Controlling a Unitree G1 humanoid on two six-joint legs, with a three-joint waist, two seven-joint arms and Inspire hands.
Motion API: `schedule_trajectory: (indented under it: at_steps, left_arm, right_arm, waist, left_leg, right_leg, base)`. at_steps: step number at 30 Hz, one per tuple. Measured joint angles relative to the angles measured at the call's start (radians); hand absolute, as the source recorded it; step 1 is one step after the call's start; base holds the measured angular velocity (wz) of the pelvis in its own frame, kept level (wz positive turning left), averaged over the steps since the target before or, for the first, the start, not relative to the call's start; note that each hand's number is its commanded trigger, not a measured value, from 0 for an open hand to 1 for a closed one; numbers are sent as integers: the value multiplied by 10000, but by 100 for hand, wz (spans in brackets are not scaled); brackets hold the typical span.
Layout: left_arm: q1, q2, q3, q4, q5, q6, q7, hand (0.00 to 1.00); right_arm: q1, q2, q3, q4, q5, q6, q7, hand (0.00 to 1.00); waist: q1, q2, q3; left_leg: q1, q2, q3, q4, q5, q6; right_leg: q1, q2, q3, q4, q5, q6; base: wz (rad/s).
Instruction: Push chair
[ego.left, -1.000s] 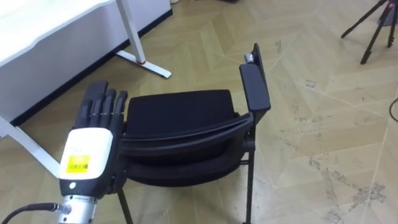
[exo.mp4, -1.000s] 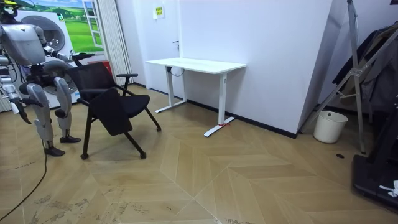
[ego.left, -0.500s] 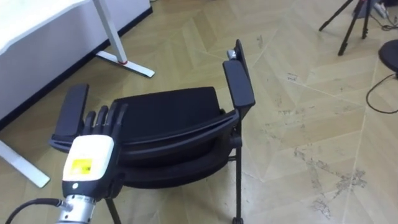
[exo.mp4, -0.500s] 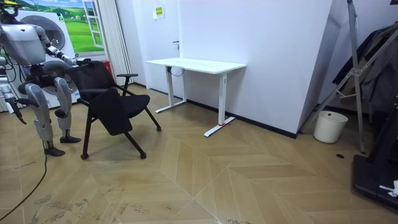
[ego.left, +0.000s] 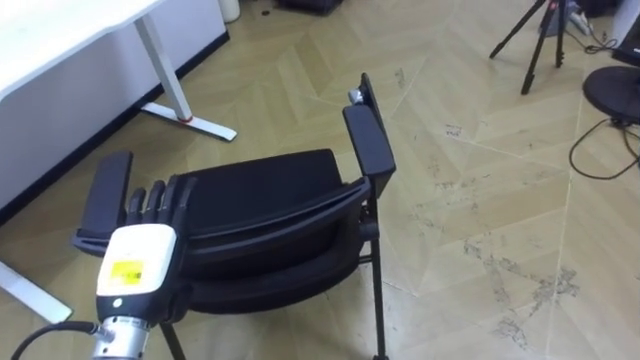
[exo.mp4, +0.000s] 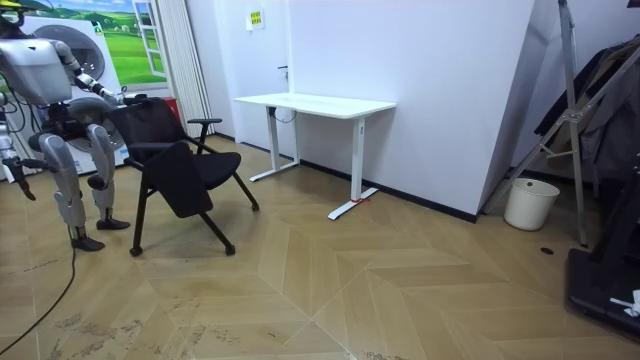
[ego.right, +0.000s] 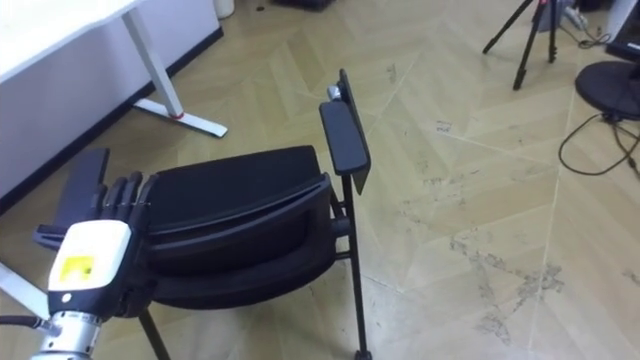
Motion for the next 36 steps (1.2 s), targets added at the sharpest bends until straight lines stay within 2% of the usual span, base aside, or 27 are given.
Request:
schedule_trajectory:
  at_steps: [5, 6, 7, 10, 21, 28, 33, 36]
  left_arm:
    - [2, 1, -6, 168, -321, -4, 47, 0]
    - [-1, 1, 3, 171, -455, -37, 57, 53]
    - [-3, 1, 29, 214, -464, -71, 68, 100]
    - [-2, 0, 137, 258, -466, -106, 119, 100]
    - [-99, 7, 360, 264, -473, -43, 181, 100]
    - [-372, 50, 375, 299, -517, 265, -83, 100]
    - [-385, 127, 371, 298, -505, 158, -40, 100]
    - [-385, 134, 380, 299, -528, 109, -1, 100]
  right_arm:
    - [51, -33, -254, 19, -13, 52, -73, 0]
    - [51, -42, -452, 17, -53, 52, -90, 0]
    - [50, -49, -623, 13, -73, 52, -110, 0]
    - [48, -54, -895, 5, -81, 51, -197, 0]
    - [30, -80, -895, -1, -100, 51, -269, 0]
    - [44, -85, -896, -16, -86, 97, -187, 0]
    - [31, -86, -896, -153, -84, 170, -197, 0]
    - [-34, -84, -895, -161, 215, 166, -196, 0]
  waist:
    - [-132, 48, 8]
    - [-134, 47, 9]
    - [-133, 46, 10]
    - [-127, 34, 16]
    - [-146, -46, 17]
    - [-141, -158, 39]
    - [-116, -170, 36]
    - [-55, -135, 51]
  left_leg:
    - [70, 7, 39, -11, 7, -10]
    - [73, 12, 52, -15, 7, -10]
    - [78, 19, 118, -29, 7, -10]
    - [84, 47, 217, -40, 5, -14]
    - [62, 39, 338, -68, 5, -26]
    - [93, 61, 391, -57, 11, -35]
    - [73, 59, 422, -65, 11, -35]
    - [74, 84, 484, -80, 10, -36]
  right_leg:
    - [5, 16, 22, 10, 1, -4]
    - [3, 17, 26, 11, 2, -6]
    - [-12, 20, 47, 14, 3, -8]
    - [-56, 52, 153, 12, 12, -23]
    - [-176, 72, 298, -22, 12, -25]
    - [-171, 77, 331, -58, 12, -26]
    - [-179, 78, 356, -118, 24, -17]
    - [-241, 114, 534, -6, 33, -28]
  base:
    - [-3]
    - [-4]
    - [-5]
    - [-9]
    - [-4]
    - [-1]
    - [-1]
    - [-7]
